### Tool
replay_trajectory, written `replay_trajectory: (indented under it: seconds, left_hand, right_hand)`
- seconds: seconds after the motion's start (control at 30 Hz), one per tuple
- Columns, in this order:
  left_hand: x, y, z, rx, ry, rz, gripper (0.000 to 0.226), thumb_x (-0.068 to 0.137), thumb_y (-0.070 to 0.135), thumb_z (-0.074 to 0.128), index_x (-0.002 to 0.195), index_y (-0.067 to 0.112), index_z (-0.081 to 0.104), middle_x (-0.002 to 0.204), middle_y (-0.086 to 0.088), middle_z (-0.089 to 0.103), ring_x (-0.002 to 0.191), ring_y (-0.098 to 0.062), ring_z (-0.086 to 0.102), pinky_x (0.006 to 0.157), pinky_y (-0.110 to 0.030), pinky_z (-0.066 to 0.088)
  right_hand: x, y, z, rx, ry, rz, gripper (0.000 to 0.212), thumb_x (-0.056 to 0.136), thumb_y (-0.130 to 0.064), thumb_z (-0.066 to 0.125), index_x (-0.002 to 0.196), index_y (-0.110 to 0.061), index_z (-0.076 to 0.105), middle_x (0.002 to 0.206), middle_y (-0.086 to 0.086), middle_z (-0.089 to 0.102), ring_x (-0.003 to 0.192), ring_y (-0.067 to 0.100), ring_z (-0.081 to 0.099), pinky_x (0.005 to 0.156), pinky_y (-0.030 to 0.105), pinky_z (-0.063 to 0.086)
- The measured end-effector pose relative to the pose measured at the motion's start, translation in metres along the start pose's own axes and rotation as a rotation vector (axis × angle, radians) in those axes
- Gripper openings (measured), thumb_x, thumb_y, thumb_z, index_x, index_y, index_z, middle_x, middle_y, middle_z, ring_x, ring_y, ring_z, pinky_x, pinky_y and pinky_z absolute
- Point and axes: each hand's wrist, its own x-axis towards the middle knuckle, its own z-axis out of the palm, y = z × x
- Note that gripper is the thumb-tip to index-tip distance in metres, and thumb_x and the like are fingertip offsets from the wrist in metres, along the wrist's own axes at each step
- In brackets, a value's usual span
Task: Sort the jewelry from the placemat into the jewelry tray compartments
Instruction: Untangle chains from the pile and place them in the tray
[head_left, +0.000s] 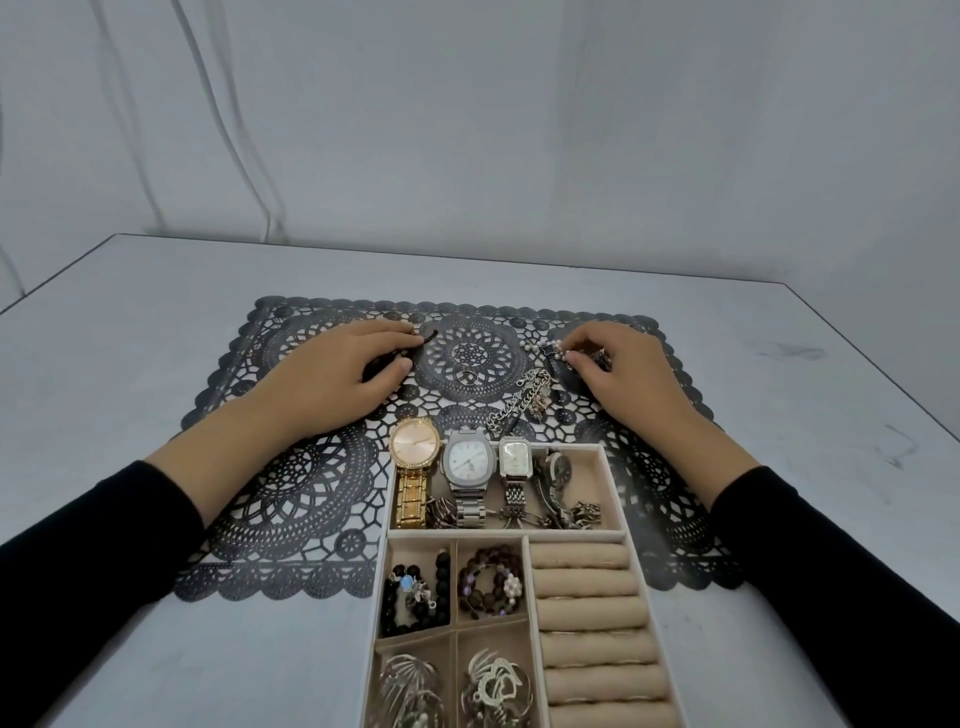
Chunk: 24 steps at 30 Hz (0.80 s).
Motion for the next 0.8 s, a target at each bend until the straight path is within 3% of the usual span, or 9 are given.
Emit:
replay_trajectory:
  seconds: [0.1,0.27,0.47,0.63,0.8]
  left_hand:
    - [0.004,0.011,0.001,-0.069,0.006,0.084,0.038,0.101,0.037,0.048,0.137,0.029,0.055,0.147,0.012,0.047,0.138,-0.008,0.040,0.115,-0.036,0.033]
    - [0.016,0.036,0.005,-0.289,-0.176,0.274,0.039,0.094,0.040,0.058,0.132,0.033,0.061,0.141,0.017,0.053,0.134,0.004,0.042,0.115,-0.025,0.032]
    - [0.027,0.046,0.010,-0.465,-0.306,0.371,0.033,0.092,0.031,0.063,0.124,0.031,0.068,0.139,0.016,0.057,0.137,0.000,0.042,0.118,-0.036,0.032]
    - [0.037,0.047,0.012,-0.431,-0.354,0.418,0.029,0.092,0.024,0.065,0.120,0.029,0.071,0.138,0.018,0.056,0.139,0.002,0.038,0.118,-0.030,0.031]
    - [0.045,0.047,0.010,-0.399,-0.347,0.399,0.023,0.086,0.028,0.070,0.109,0.026,0.076,0.128,0.022,0.062,0.126,0.005,0.051,0.111,-0.021,0.036]
  right_hand:
    - [0.000,-0.002,0.001,0.032,0.015,-0.014,0.008,0.091,-0.015,0.061,0.096,-0.016,0.068,0.094,-0.004,0.068,0.090,0.013,0.059,0.083,0.024,0.043]
    - [0.001,-0.004,-0.001,0.159,0.051,0.015,0.007,0.091,-0.014,0.061,0.092,-0.018,0.067,0.087,-0.008,0.067,0.081,0.002,0.058,0.072,0.004,0.039]
    - [0.006,-0.006,-0.008,0.398,0.087,0.083,0.006,0.090,-0.013,0.064,0.092,-0.018,0.067,0.081,-0.006,0.068,0.071,0.003,0.059,0.066,0.016,0.047]
    - [0.011,-0.006,-0.013,0.568,0.089,0.163,0.005,0.089,-0.015,0.067,0.094,-0.016,0.067,0.088,0.000,0.073,0.081,0.006,0.066,0.076,0.021,0.051]
    - [0.011,-0.007,-0.020,0.702,0.072,0.191,0.008,0.089,-0.010,0.066,0.096,-0.011,0.068,0.082,0.001,0.073,0.074,0.008,0.066,0.070,0.020,0.052]
